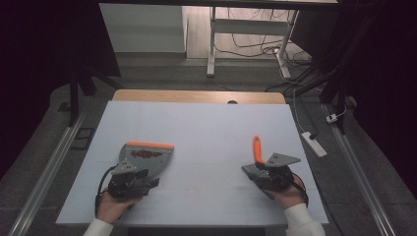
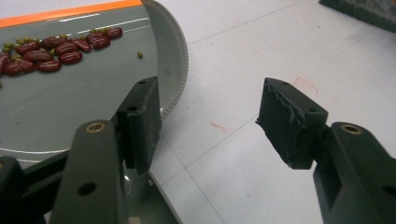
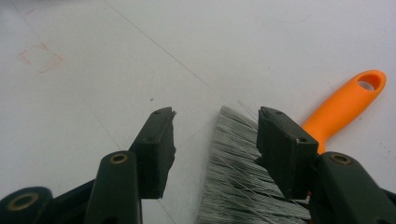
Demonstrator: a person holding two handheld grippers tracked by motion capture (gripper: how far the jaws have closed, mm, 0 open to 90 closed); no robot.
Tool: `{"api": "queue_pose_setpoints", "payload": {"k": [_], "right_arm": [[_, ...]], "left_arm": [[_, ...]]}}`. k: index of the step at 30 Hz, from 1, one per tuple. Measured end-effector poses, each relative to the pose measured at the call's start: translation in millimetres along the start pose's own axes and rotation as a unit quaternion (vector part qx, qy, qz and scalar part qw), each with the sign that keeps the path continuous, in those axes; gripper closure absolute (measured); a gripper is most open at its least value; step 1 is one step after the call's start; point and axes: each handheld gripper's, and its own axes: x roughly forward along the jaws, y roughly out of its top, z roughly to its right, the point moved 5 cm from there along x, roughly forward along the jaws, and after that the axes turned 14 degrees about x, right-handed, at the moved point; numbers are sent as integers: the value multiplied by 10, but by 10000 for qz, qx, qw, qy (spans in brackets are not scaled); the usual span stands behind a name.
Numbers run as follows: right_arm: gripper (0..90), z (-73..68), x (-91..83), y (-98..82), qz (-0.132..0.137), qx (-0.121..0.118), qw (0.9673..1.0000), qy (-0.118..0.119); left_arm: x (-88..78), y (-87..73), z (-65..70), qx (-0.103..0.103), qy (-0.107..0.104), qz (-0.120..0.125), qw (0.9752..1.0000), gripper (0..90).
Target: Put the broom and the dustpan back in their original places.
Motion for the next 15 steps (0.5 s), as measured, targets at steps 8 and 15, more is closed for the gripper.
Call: {"api": "queue_pose_setpoints", "payload": {"k": [8, 15], "right_arm": [[462, 5, -6, -8, 1, -1, 10000, -1], [461, 12, -13, -6, 18, 22, 10000, -11]], "left_arm": [[12, 2, 8, 24, -11, -3, 10000, 398], [25, -2, 19, 40, 3, -31, 10000, 395]]}}
